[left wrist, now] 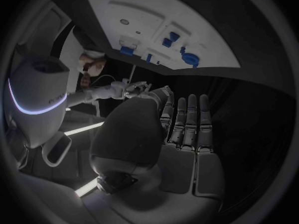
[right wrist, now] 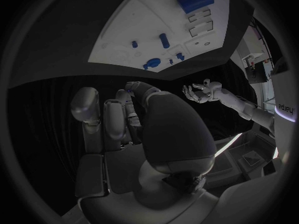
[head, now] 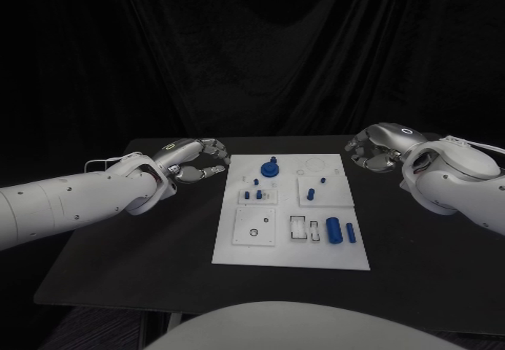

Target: Assemble the parts on the task board

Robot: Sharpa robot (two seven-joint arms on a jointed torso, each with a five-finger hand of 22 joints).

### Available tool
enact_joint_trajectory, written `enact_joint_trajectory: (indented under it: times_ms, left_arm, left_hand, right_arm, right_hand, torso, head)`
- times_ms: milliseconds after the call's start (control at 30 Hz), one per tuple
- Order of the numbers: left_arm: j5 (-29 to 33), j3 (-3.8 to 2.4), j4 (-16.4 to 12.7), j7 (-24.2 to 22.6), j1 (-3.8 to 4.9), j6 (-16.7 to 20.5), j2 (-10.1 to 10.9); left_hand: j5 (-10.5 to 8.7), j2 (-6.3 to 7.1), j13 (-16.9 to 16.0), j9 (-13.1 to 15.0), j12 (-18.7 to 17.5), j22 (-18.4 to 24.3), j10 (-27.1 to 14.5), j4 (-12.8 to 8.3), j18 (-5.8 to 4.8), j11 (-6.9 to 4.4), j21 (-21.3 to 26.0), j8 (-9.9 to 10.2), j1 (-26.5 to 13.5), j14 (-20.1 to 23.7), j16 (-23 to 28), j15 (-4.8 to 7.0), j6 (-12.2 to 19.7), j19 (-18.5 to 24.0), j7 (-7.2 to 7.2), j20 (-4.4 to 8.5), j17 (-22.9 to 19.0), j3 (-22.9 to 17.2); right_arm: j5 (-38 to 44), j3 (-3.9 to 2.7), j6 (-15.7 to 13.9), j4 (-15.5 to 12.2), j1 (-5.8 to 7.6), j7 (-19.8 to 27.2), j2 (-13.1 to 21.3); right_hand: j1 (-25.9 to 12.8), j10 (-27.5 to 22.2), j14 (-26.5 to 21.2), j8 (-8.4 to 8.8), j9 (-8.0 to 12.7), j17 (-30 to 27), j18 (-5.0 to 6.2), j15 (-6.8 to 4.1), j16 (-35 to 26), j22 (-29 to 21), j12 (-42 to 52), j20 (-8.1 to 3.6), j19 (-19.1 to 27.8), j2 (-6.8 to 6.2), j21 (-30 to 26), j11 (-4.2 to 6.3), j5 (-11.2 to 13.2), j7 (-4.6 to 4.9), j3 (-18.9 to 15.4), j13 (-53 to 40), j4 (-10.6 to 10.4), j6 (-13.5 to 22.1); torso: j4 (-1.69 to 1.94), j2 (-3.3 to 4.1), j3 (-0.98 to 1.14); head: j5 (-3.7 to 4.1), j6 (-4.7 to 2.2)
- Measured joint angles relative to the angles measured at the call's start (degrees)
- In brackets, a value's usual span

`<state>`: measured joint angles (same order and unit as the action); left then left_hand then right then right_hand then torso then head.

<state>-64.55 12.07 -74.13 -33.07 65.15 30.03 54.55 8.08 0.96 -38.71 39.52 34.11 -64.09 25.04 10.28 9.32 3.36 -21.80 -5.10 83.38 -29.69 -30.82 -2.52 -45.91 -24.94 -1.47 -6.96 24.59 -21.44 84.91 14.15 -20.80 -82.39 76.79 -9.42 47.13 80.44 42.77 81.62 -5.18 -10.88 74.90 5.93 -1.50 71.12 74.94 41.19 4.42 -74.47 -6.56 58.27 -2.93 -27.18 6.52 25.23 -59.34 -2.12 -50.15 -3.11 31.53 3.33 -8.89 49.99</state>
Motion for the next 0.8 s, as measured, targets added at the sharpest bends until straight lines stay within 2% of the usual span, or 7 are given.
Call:
enact_joint_trajectory:
  times_ms: [100, 200, 333, 367, 400, 533, 800]
  left_arm:
    - [10.02, 0.11, -0.08, -2.27, -1.29, -4.7, 0.19]
    - [19.96, 0.13, -0.42, -3.45, -2.15, -9.98, 0.04]
    - [31.25, 0.09, -1.22, -4.34, -3.42, -16.75, -0.35]
    - [33.32, 0.09, -1.41, -4.49, -3.77, -18.18, -0.35]
    - [35.3, 0.11, -1.6, -4.63, -4.13, -19.53, -0.36]
    - [41.68, 0.16, -2.19, -5.02, -5.16, -24.49, -0.42]
    - [47.56, 0.1, -3.01, -5.4, -5.73, -29.66, -0.27]
  left_hand:
    - [2.83, -0.54, 5.38, -2.48, -3.84, 6.4, -2.1, 3.87, -0.96, 2.18, 7.79, 1.07, 0.59, 2.17, 10.2, -1.75, -0.6, 2.04, 0.55, -1.22, -1.94, 5.79]
    - [3.66, -1.72, 8.87, -5.74, -5.33, 10.17, -2.75, 6.12, -0.96, 3.36, 11.55, 1.33, 0.83, 1.91, 15.71, -2.71, 1.14, 1.24, -0.02, -2.02, -2.28, 9.47]
    - [5.16, -3.89, 13.98, -11.41, -7.96, 15.02, -5.55, 6.23, -1.49, 4.73, 16.73, 1.33, -0.49, 4.44, 22.72, -3.99, 5.07, 2.63, -0.84, -2.7, -3.91, 14.2]
    - [5.16, -4.25, 15.08, -12.6, -8.45, 15.93, -6.04, 6.25, -1.86, 4.84, 17.5, 1.33, -0.85, 5.44, 23.87, -4.04, 5.73, 2.84, -0.89, -2.91, -4.85, 15.18]
    - [5.86, -5.38, 18.03, -15.37, -10.01, 18.41, -7.52, 6.32, -1.85, 4.88, 18.04, 1.33, -1.98, 10.64, 26.75, -4.46, 7.61, 4.96, -1.26, -2.87, -9.15, 17.96]
    - [6.95, -7.89, 25.18, -20.38, -14.53, 22.9, -10.91, 6.36, -1.84, 4.47, 18.06, 1.33, -3.52, 17.35, 28.68, -4.81, 10.75, 7.66, -1.2, -2.81, -15.04, 23.26]
    - [7.99, -10.55, 32.54, -24.85, -18.82, 27.72, -13.79, 6.31, -1.84, 3.61, 18.06, 1.33, -1.04, 21.19, 29.06, -5.16, 12.25, 9.16, -1.29, -3.29, -19.5, 28.01]
  right_arm:
    - [0.29, 0.0, 0.37, 0.67, -0.98, 0.39, -0.92]
    - [0.7, 0.0, 0.72, 1.35, -2.2, 0.76, -1.53]
    - [1.32, 0.05, 0.89, 2.48, -3.89, 1.28, -2.52]
    - [1.46, 0.05, 0.89, 2.77, -4.19, 1.42, -2.81]
    - [1.6, 0.03, 0.88, 3.11, -4.52, 1.56, -3.1]
    - [2.08, 0.02, 0.76, 4.38, -5.59, 2.08, -3.88]
    - [2.81, -0.01, 0.33, 6.34, -6.55, 2.72, -4.69]
  right_hand:
    - [0.0, -2.73, -1.67, -0.32, -1.72, -0.05, 0.38, 0.34, -2.28, 0.0, -1.66, 0.4, 1.85, 0.0, -2.61, -0.98, -1.93, 0.0, -0.64, 1.26, 0.64, 0.0]
    - [0.0, -3.8, -2.27, -0.55, -3.24, -0.7, 0.37, 0.48, -3.03, -0.01, -1.95, 0.51, 2.51, 0.0, -3.28, -1.51, -7.5, 0.0, -0.73, 2.18, 1.21, 0.0]
    - [-0.4, -4.4, -3.17, -0.55, -4.69, -2.08, 0.37, 0.43, -4.36, -0.01, -2.23, 0.5, 2.92, -0.38, -3.28, -1.68, -12.55, 0.17, -0.81, 3.08, 1.59, 0.25]
    - [-0.68, -4.53, -3.17, -0.55, -4.92, -2.25, 0.37, 0.42, -4.36, -0.01, -2.53, 0.5, 2.92, -0.63, -3.28, -1.8, -12.73, -0.02, -0.81, 3.29, 1.58, 0.44]
    - [-1.2, -5.02, -3.21, -0.55, -5.25, -2.4, 0.37, 0.39, -4.36, -0.01, -2.94, 0.5, 2.92, -0.26, -3.28, -1.89, -12.73, -0.02, -0.81, 3.71, 1.59, 0.44]
    - [-2.3, -6.4, -3.36, -0.54, -6.22, -2.57, 0.36, 1.25, -4.28, -0.01, -5.19, 0.9, 3.32, -0.42, -3.19, -2.47, -11.59, -0.22, -0.81, 6.01, 1.58, 1.49]
    - [-3.34, -6.74, -2.73, -0.02, -7.72, -2.46, 0.36, 1.88, -2.52, -0.02, -8.3, 1.94, 2.51, -0.58, -2.13, -3.23, -7.06, -0.63, -1.3, 10.73, 1.1, 2.69]
  torso:
    - [0.02, 0.07, -0.08]
    - [0.23, 0.18, -0.31]
    - [1.16, 0.36, -0.85]
    - [1.34, 0.39, -0.93]
    - [1.5, 0.42, -1.01]
    - [2.16, 0.52, -1.35]
    - [2.92, 0.57, -2.07]
  head:
    - [-0.24, 0.0]
    - [-0.16, 0.0]
    - [0.94, 0.0]
    - [1.05, 0.0]
    - [1.21, 0.0]
    - [1.68, 0.0]
    - [2.88, 0.0]
